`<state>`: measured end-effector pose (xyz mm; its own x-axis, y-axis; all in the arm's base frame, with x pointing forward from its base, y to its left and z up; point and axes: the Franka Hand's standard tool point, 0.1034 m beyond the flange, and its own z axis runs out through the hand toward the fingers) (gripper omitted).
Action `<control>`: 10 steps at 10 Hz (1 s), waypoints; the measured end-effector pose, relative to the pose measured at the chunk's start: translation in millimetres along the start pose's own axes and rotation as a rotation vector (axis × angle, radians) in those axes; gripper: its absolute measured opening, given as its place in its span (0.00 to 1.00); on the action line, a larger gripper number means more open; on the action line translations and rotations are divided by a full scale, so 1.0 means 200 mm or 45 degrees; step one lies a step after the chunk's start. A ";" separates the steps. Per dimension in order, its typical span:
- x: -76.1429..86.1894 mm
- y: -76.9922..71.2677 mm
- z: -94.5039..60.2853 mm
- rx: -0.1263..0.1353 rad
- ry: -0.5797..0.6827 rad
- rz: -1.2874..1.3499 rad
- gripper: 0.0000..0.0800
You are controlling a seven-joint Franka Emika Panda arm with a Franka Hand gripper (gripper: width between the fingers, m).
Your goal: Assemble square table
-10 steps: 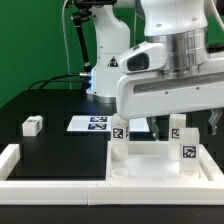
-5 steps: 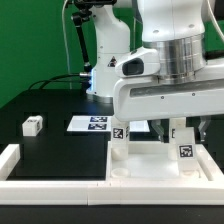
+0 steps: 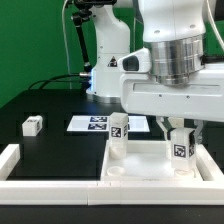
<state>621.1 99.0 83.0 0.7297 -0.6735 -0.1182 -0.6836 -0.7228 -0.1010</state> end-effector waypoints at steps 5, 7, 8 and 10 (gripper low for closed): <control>0.00 -0.01 0.01 0.150 0.033 0.750 0.36; -0.02 -0.04 0.01 0.181 0.028 0.998 0.36; -0.03 -0.05 0.01 0.186 0.015 1.101 0.36; -0.03 -0.06 0.02 0.188 0.014 1.125 0.36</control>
Offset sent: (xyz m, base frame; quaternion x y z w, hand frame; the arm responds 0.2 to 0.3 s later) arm -0.0076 -0.0016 -0.0113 0.0654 -0.0098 0.3668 0.9279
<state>623.8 112.0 81.9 -0.0642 -0.9770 -0.2035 -0.9908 0.0867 -0.1036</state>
